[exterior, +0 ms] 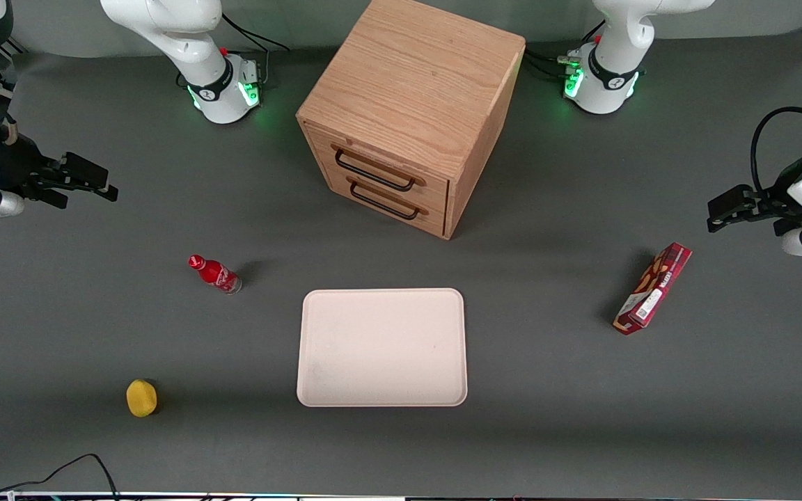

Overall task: Open upper drawer
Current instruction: 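Move the right gripper toward the upper drawer's black handle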

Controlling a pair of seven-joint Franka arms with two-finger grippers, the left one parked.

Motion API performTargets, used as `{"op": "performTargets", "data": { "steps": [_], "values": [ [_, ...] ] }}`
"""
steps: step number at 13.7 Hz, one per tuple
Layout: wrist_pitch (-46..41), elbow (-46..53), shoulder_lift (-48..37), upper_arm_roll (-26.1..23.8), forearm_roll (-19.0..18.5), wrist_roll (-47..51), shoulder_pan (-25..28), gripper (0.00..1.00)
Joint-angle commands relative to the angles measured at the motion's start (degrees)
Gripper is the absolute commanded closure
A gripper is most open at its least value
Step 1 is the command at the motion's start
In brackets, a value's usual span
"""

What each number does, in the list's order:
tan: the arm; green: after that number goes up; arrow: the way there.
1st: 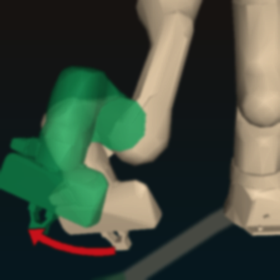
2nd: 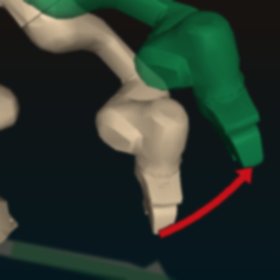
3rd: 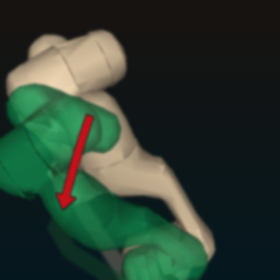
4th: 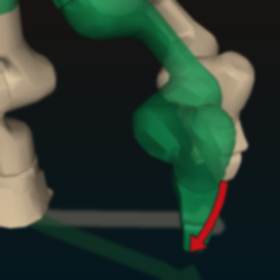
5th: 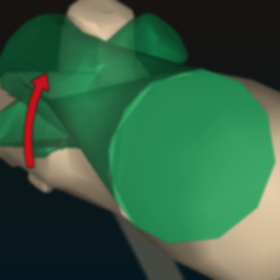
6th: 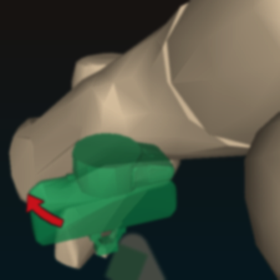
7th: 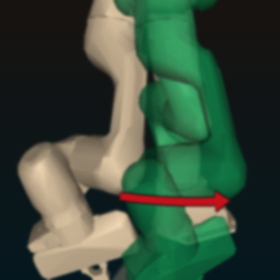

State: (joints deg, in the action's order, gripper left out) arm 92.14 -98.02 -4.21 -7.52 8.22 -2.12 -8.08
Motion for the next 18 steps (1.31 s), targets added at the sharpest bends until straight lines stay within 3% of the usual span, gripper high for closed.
{"op": "performTargets", "data": {
  "steps": [1, 4, 8, 12, 15, 18],
  "values": [
    [-0.3, -0.5, -1.1, -0.8, -2.7, -0.7, 0.2, 0.00],
    [-0.7, -0.1, -1.2, -1.1, -2.9, -0.7, 0.2, 0.00],
    [-0.6, 1.2, -1.2, -5.2, -2.9, -1.3, 0.5, 0.00],
    [-0.4, 3.4, 0.5, -13.4, -2.0, -0.6, 0.9, 0.00],
    [0.5, 7.0, 7.8, -20.1, -0.1, -0.7, 1.0, 0.00],
    [2.7, 11.4, 15.5, -22.5, -0.1, -1.6, 1.9, 0.00]
  ]
}}
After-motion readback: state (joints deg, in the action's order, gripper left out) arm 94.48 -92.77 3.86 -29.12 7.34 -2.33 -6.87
